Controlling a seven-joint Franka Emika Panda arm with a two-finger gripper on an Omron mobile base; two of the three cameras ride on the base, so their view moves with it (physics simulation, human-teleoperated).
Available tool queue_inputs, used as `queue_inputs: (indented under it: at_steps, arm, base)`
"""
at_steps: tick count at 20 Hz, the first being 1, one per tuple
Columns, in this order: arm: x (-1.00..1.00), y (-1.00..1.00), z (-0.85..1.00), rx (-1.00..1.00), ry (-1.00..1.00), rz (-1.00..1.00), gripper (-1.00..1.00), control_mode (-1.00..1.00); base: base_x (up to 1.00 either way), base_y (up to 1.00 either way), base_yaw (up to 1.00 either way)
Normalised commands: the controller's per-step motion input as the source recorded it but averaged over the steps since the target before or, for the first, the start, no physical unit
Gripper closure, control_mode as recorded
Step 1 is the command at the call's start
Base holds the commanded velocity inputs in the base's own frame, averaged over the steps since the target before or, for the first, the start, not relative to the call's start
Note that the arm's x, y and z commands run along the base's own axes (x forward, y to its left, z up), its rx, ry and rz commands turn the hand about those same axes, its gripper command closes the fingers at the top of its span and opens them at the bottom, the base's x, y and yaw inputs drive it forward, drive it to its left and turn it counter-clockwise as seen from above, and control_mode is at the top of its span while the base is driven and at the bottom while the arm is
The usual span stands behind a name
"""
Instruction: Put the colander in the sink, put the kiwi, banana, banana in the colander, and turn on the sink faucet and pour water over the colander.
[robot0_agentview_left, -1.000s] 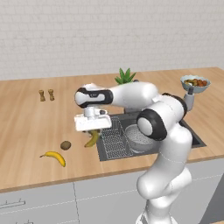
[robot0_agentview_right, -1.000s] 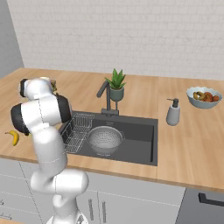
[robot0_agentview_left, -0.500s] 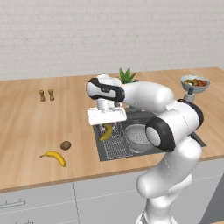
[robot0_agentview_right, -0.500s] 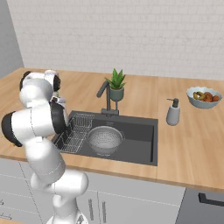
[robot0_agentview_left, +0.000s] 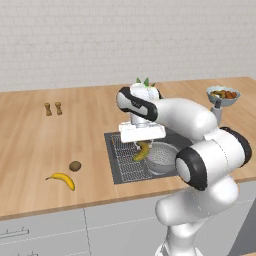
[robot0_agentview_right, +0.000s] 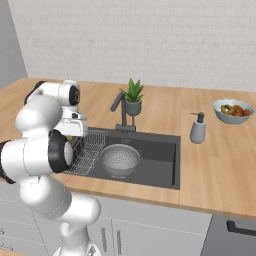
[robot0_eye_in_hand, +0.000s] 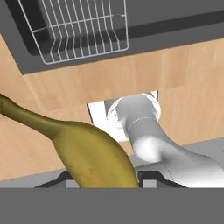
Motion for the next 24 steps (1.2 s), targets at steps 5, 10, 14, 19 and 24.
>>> queue_inputs:
  at_steps: [5, 10, 14, 19, 24]
  arm:
    - [-0.26, -0.58, 0.16, 0.02, 0.0, 0.0, 1.0, -1.0]
    - [-0.21, -0.58, 0.1, 0.02, 0.0, 0.0, 1.0, -1.0]
    - [-0.09, -0.72, 0.03, 0.05, 0.0, -0.01, 1.0, -1.0]
    - [0.0, -0.83, 0.0, 0.08, 0.05, -0.02, 1.0, -1.0]
    - [0.03, -0.81, 0.0, 0.08, 0.08, -0.01, 1.0, -1.0]
  base:
    - [0.0, 0.0, 0.0]
    - [0.0, 0.0, 0.0]
    - [0.0, 0.0, 0.0]
    - [0.0, 0.0, 0.0]
    - [0.0, 0.0, 0.0]
